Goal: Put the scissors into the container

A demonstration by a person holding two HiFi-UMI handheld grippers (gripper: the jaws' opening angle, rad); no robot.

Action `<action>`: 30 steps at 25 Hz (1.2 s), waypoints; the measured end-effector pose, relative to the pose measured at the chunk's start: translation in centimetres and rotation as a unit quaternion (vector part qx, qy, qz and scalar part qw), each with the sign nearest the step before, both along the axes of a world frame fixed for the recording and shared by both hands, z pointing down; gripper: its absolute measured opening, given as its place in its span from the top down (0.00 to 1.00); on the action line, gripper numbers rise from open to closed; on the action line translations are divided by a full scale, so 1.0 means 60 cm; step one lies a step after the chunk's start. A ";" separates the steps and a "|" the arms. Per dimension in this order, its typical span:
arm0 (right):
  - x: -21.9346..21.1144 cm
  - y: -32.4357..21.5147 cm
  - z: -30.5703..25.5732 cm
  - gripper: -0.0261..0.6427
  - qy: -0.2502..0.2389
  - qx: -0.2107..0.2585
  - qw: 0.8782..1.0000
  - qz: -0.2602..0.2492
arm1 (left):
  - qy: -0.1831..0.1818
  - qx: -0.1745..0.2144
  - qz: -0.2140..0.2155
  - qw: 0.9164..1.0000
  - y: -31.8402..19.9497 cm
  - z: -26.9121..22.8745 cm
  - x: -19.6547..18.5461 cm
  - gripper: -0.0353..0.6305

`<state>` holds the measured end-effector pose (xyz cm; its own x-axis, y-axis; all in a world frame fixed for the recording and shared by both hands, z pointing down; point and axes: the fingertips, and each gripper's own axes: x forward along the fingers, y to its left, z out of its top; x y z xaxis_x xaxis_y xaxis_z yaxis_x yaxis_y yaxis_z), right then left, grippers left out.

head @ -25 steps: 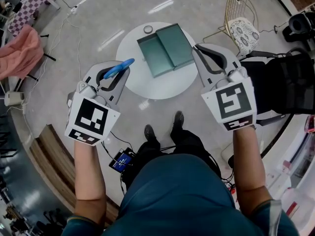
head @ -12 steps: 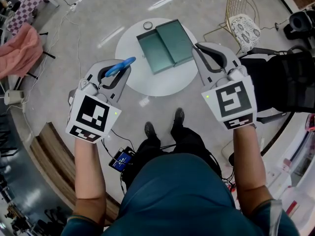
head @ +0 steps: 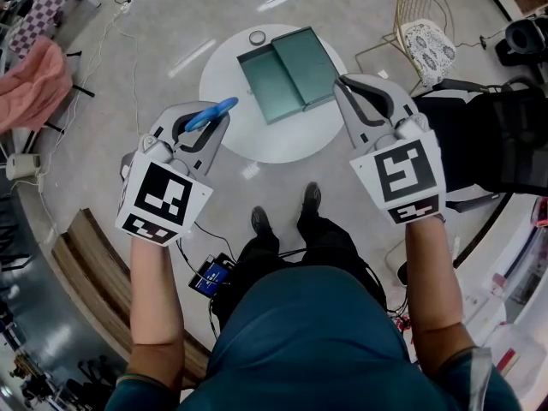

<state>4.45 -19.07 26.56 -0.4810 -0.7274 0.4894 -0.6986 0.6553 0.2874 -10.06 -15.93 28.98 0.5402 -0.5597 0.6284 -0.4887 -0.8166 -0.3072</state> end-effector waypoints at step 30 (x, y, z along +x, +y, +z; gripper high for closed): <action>0.000 0.000 0.084 0.90 0.004 -0.042 0.999 0.000 | -0.013 -0.041 -0.009 0.999 -0.007 0.083 -0.013 0.91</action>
